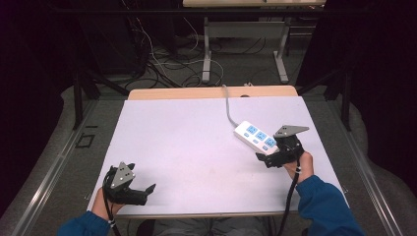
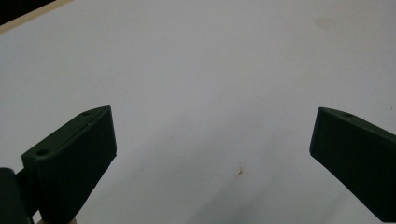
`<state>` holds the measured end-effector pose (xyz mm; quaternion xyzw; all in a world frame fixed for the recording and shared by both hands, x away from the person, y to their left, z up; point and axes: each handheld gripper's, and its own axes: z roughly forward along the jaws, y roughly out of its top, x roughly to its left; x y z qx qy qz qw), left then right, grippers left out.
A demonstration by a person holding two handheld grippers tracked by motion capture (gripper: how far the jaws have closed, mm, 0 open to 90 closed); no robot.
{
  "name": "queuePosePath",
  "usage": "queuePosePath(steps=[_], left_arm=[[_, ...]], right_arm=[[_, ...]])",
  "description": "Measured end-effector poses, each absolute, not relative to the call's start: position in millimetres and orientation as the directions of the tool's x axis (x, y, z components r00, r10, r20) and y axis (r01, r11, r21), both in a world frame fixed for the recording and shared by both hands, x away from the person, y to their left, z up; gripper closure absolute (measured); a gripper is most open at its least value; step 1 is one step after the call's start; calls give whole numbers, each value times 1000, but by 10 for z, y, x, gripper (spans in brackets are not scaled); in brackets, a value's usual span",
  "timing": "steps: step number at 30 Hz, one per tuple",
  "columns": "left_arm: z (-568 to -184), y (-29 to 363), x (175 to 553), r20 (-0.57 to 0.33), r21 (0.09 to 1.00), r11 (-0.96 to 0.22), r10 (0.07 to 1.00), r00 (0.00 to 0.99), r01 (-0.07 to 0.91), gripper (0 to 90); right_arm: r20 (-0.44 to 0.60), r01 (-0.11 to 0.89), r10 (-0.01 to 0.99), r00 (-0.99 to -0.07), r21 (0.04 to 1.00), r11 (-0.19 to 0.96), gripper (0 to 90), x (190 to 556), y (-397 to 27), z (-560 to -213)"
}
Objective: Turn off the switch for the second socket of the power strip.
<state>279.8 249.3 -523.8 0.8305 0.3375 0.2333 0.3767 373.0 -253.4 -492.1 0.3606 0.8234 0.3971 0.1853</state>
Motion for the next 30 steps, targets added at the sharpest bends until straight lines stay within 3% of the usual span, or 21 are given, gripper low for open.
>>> queuePosePath(steps=[30], left_arm=[[-5236, 2493, 2797, 134, 783, -490, 733, 667, 382, 3]], right_arm=[[-6, 483, 773, -634, 778, 402, 13, 4065, -2524, -4994]])
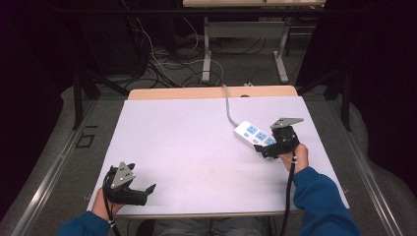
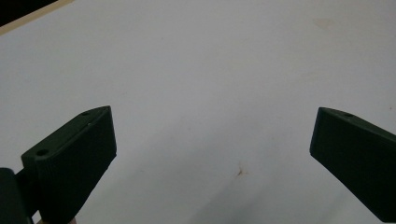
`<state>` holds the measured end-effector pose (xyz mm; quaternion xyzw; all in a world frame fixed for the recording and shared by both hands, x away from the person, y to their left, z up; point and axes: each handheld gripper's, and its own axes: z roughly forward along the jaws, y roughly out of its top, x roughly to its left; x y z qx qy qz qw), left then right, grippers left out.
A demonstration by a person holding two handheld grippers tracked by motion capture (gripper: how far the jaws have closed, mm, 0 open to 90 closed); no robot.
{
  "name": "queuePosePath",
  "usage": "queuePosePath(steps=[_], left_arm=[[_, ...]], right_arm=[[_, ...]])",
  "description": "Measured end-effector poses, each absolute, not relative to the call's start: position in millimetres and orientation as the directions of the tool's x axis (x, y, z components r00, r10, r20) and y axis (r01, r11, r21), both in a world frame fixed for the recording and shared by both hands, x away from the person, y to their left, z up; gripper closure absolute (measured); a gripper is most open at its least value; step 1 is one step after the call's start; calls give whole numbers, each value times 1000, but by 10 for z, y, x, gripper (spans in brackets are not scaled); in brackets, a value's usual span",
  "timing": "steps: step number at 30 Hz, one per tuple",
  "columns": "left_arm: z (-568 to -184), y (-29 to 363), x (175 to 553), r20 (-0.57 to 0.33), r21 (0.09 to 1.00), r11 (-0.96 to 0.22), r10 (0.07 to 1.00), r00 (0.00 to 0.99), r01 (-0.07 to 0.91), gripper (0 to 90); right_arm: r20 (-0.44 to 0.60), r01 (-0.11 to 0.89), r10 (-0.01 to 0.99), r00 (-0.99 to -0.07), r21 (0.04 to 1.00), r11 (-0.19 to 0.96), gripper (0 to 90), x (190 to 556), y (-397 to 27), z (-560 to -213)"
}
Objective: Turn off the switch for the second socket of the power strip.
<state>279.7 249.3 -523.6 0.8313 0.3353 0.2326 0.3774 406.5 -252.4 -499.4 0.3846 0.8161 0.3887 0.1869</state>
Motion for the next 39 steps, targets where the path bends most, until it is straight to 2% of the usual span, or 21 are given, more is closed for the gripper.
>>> queuePosePath(steps=[15, 39], left_arm=[[-5241, 2486, 2798, 131, 781, -491, 733, 667, 386, 3], [-5243, 2483, 2794, 125, 779, -490, 732, 670, 390, 3]], right_arm=[[24, 508, 783, -622, 773, 380, 0, 4218, -2555, -5064], [-9, 479, 782, -623, 785, 391, 3, 4323, -2408, -5094]])
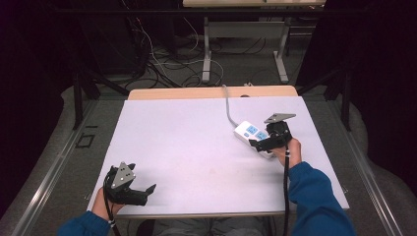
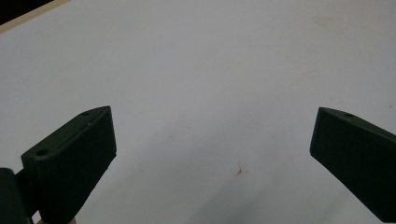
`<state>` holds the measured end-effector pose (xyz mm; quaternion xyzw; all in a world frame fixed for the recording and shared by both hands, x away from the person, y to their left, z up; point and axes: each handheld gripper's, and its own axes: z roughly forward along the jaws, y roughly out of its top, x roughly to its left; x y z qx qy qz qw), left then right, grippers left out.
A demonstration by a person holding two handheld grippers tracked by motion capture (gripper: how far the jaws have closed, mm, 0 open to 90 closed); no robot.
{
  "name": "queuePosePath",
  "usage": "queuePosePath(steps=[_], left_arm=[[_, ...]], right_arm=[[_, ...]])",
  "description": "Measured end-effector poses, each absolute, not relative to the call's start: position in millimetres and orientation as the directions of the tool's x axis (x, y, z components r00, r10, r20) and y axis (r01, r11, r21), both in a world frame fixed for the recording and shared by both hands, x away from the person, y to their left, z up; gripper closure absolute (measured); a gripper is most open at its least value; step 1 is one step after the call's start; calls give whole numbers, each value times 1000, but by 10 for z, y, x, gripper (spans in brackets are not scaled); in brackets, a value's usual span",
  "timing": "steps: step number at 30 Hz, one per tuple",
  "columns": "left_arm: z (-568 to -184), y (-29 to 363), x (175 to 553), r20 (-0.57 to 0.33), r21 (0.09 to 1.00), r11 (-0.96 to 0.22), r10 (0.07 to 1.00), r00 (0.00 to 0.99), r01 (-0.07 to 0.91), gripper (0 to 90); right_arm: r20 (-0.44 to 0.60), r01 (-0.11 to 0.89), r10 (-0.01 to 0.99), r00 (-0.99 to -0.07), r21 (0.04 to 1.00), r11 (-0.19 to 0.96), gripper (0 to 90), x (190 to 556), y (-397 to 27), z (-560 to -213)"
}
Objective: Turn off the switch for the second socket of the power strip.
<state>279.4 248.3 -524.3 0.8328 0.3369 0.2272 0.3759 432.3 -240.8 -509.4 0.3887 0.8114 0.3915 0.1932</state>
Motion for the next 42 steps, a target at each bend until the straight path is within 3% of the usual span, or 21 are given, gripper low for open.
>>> queuePosePath(steps=[2, 8, 18, 42], left_arm=[[-5244, 2483, 2795, 125, 779, -490, 732, 669, 391, 3], [-5244, 2481, 2795, 125, 778, -493, 730, 672, 390, 3], [-5245, 2480, 2796, 125, 778, -493, 730, 672, 390, 4], [-5249, 2477, 2797, 128, 780, -492, 731, 670, 387, 4]], right_arm=[[-9, 475, 790, -613, 795, 378, 169, 4303, -2408, -5077], [-14, 471, 802, -597, 803, 365, 475, 4290, -2412, -5075], [-30, 478, 816, -577, 798, 367, 892, 4273, -2387, -5083], [-84, 473, 829, -553, 787, 396, 900, 4282, -2276, -5189]])
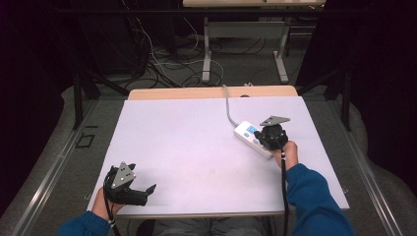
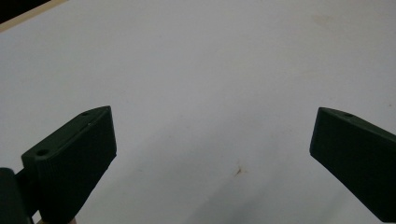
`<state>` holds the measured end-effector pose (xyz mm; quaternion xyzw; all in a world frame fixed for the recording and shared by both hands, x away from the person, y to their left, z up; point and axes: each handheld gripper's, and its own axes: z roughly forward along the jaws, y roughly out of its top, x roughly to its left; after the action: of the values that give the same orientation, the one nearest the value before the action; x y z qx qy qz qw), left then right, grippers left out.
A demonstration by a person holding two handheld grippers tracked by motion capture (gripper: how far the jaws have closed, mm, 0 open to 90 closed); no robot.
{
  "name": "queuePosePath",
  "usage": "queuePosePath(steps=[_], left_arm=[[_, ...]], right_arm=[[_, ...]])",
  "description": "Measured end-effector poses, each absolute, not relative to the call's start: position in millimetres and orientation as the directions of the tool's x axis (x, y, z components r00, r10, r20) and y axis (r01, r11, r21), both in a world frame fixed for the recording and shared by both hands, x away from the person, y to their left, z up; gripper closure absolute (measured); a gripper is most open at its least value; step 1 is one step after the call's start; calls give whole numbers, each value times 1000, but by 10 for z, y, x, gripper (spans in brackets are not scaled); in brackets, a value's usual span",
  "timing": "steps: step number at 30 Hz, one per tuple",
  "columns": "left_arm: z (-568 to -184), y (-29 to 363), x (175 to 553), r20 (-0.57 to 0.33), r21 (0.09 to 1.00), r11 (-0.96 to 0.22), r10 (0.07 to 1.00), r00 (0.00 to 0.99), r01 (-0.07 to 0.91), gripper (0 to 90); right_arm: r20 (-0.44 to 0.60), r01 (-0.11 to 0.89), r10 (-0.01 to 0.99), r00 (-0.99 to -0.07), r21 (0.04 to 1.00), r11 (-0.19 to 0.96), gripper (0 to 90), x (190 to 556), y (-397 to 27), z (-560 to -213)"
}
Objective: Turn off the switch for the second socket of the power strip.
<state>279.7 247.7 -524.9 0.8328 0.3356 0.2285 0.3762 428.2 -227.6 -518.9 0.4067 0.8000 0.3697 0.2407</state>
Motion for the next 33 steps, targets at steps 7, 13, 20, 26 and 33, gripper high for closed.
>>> queuePosePath(steps=[7, 13, 20, 26, 33], left_arm=[[-5245, 2481, 2801, 139, 778, -500, 729, 670, 382, 4], [-5245, 2480, 2800, 139, 778, -499, 730, 669, 382, 4], [-5246, 2479, 2801, 139, 778, -499, 729, 670, 382, 4], [-5246, 2479, 2801, 137, 778, -498, 729, 671, 383, 4], [-5246, 2478, 2800, 138, 778, -498, 730, 669, 383, 4]], right_arm=[[-92, 488, 829, -552, 770, 410, 900, 4285, -2247, -5248], [-94, 492, 826, -555, 764, 418, 900, 4297, -2247, -5273], [-100, 501, 827, -552, 754, 426, 900, 4307, -2234, -5302], [-105, 509, 831, -547, 746, 430, 900, 4313, -2229, -5325], [-108, 518, 834, -541, 739, 431, 900, 4315, -2220, -5336]])
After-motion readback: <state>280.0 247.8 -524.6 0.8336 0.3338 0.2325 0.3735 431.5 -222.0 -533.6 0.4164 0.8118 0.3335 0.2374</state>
